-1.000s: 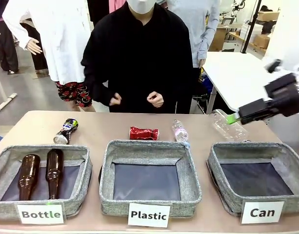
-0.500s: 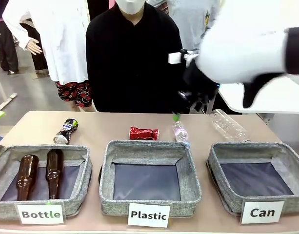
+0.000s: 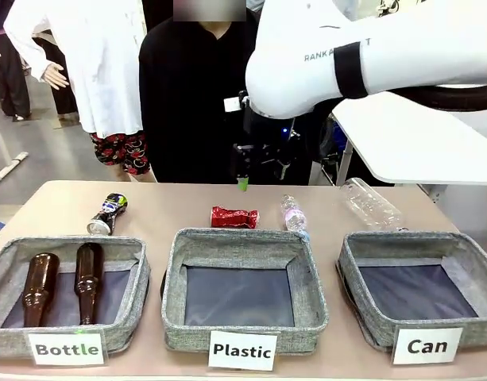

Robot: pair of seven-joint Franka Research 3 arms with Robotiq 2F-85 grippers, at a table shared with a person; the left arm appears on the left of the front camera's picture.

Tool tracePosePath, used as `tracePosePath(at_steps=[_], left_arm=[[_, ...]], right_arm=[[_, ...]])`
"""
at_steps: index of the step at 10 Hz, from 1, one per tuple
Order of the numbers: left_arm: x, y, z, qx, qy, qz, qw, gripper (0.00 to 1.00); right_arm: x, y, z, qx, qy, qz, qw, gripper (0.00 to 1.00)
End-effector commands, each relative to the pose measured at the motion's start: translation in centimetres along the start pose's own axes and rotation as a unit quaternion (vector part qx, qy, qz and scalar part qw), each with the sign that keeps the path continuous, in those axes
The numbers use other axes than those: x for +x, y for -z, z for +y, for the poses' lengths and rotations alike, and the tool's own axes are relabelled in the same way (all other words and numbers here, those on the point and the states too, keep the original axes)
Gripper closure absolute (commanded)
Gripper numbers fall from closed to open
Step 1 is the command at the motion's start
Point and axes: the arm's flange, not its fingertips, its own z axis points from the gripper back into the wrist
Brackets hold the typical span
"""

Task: Sort the can waste into the basket.
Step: Pick up the can waste from the table and place it in the right Fabric basket.

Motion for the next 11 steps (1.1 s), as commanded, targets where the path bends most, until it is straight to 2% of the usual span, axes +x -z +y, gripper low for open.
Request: tracePosePath(at_steps=[1,2,3,4,5,8,9,11], left_arm=[[-0.3,-0.1,0.0,-0.005,-0.007,0.002,1.000,0.00],[-0.3,-0.1,0.0,-0.005,-0.007,0.002,1.000,0.00],[-0.3,-0.1,0.0,-0.005,-0.007,0.002,1.000,0.00],[-0.3,-0.1,0.0,-0.005,-0.007,0.002,1.000,0.00],[-0.3,-0.1,0.0,-0.005,-0.007,0.002,1.000,0.00],[-0.3,-0.1,0.0,-0.005,-0.007,0.002,1.000,0.00],[-0.3,-0.1,0.0,-0.005,-0.007,0.002,1.000,0.00],[-0.3,-0.1,0.0,-0.005,-0.007,0.002,1.000,0.00]], right_arm=[[0.5,0.8,0.6,0.004,-0.006,0.006,1.000,0.00],[0.9,1.7,1.5,-0.002,0.045,0.017,0.999,0.00],[2.6,2.4,2.9,0.028,0.137,0.009,0.990,0.00],[4.7,3.8,3.9,0.025,0.229,-0.006,0.973,0.00],[5.5,4.6,4.3,0.040,0.271,-0.006,0.962,0.00],[6.3,6.7,4.1,0.059,0.320,-0.014,0.945,0.00],[6.6,7.2,3.9,0.053,0.312,-0.004,0.949,0.00],[7.5,8.5,3.6,0.043,0.249,0.014,0.967,0.00]])
